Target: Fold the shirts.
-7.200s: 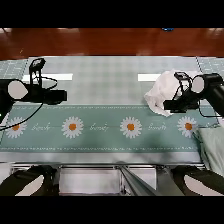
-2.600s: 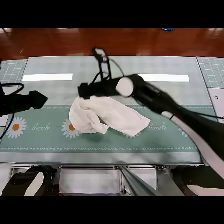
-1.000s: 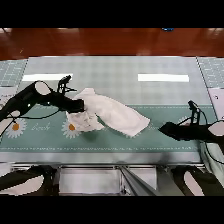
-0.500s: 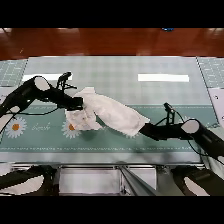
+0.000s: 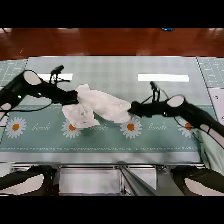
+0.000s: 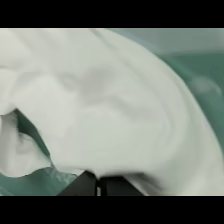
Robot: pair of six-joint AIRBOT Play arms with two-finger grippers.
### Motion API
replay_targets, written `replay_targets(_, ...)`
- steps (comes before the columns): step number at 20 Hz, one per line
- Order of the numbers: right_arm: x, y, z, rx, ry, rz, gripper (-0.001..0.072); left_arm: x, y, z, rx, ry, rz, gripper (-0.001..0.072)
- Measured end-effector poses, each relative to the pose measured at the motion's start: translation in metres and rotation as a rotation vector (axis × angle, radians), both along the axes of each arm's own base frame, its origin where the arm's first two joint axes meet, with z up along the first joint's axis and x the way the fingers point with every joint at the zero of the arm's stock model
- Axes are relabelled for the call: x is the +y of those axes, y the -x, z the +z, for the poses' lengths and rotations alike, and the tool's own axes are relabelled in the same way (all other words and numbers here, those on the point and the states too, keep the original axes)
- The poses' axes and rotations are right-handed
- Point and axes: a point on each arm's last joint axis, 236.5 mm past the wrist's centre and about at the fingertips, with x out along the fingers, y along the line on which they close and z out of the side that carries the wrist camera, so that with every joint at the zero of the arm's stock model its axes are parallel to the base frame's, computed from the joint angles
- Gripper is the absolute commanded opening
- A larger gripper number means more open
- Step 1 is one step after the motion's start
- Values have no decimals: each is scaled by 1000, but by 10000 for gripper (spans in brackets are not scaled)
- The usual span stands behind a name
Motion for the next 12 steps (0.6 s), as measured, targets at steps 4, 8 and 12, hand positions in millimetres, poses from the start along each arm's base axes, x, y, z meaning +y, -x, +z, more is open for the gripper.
replay_targets(4,-39,-64,110,-260,38,-6,20,32,-40,101,-248,58,81,22)
replay_targets(8,-84,-85,259,-564,89,-39,21,48,-53,243,-578,136,113,22)
replay_targets(12,-114,-41,385,-852,237,-34,21,41,-18,345,-791,124,9,23)
